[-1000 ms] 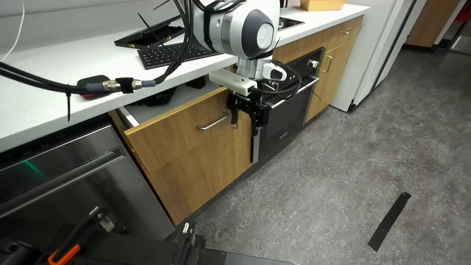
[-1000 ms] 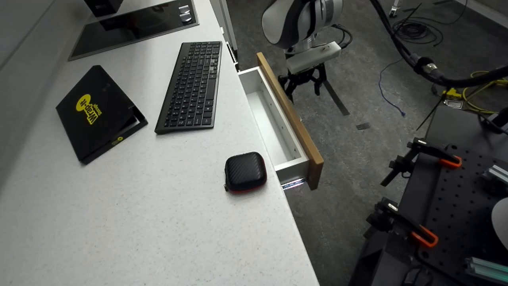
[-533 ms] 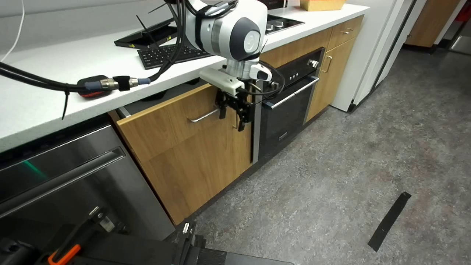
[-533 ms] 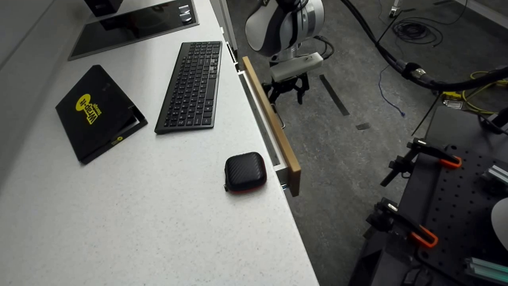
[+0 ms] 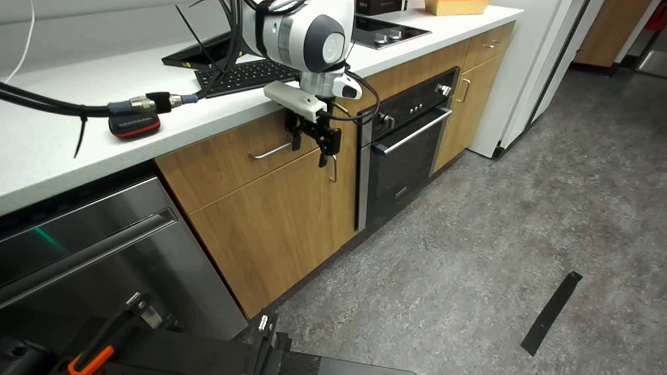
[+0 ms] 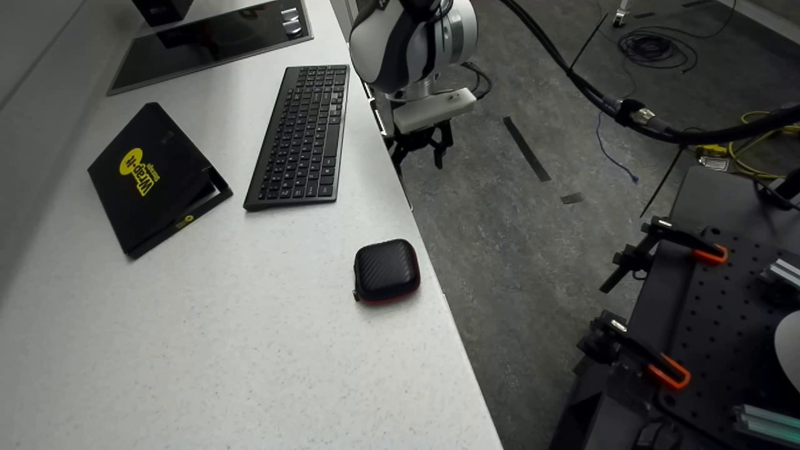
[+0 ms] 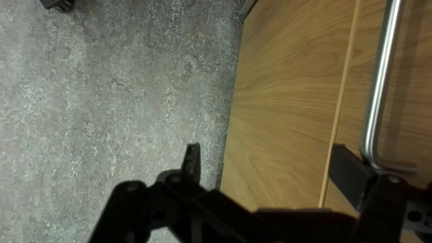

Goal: Close the open drawer

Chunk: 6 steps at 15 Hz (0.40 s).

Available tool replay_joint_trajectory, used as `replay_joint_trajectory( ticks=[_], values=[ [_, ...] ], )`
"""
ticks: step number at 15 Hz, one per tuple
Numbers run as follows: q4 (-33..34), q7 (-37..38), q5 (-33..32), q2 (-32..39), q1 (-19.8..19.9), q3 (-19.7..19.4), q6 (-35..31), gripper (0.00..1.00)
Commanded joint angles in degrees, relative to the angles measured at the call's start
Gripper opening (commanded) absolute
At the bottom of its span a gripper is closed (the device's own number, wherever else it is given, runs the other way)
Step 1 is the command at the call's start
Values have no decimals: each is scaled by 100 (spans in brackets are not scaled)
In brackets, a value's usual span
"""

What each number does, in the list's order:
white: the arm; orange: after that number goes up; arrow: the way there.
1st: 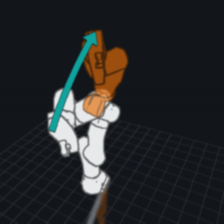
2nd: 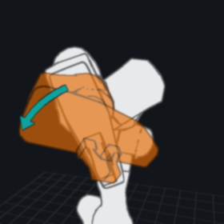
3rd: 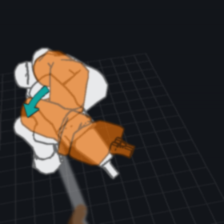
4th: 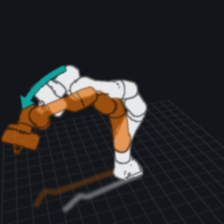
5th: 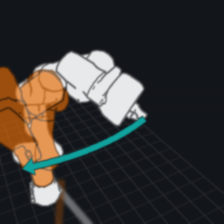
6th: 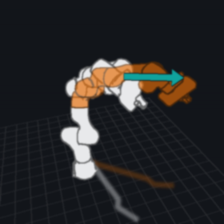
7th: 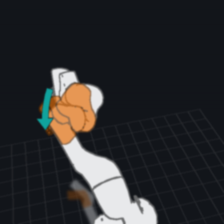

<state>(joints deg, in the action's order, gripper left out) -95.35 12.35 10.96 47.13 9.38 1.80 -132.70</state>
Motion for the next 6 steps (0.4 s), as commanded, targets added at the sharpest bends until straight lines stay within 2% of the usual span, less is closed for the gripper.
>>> replay_joint_trajectory(
  ticks=[1,2,6],
  values=[
    [203,-198,264,53,-80,75,436,100],
    [50,-130,128,16,-111,-134,77,100],
    [88,-130,127,30,-110,-138,144,100]
  ],
)
